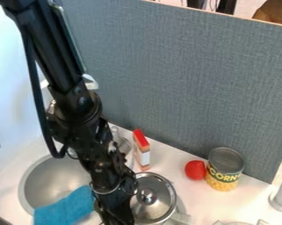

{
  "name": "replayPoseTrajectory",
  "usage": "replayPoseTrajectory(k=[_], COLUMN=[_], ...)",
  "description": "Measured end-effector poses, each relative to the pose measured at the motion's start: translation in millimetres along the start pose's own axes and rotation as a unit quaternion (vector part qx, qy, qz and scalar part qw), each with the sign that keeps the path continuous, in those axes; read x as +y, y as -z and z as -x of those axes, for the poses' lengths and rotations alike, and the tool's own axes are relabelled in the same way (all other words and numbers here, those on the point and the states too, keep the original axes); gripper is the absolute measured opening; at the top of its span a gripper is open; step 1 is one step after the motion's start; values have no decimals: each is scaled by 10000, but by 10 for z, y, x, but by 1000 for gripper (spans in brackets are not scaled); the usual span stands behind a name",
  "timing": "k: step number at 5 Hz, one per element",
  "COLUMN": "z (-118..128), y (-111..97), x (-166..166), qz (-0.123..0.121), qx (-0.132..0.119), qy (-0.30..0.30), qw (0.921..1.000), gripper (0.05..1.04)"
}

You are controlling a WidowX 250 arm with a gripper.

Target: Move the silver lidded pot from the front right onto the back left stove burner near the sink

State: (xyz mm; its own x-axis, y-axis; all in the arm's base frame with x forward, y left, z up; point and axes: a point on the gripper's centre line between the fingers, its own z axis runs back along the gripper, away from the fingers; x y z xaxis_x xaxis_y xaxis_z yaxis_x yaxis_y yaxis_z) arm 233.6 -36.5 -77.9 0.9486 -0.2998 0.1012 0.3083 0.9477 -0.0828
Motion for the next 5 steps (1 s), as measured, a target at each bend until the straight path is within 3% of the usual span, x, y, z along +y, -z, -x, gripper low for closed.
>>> replayPoseTrajectory(k=[1, 2, 3, 4, 5], z=[-54, -62, -93, -96, -64], y=[6, 8, 9, 13, -7], x=[-69, -80, -96, -129, -170], qz=[-12, -21, -54, -91, 23], qx=[-54, -70, -140, -128, -91], qy=[71, 48, 64, 111, 45], qw=[10000, 10000, 9999, 9998, 9999], gripper=[437, 589, 889, 1015, 1009])
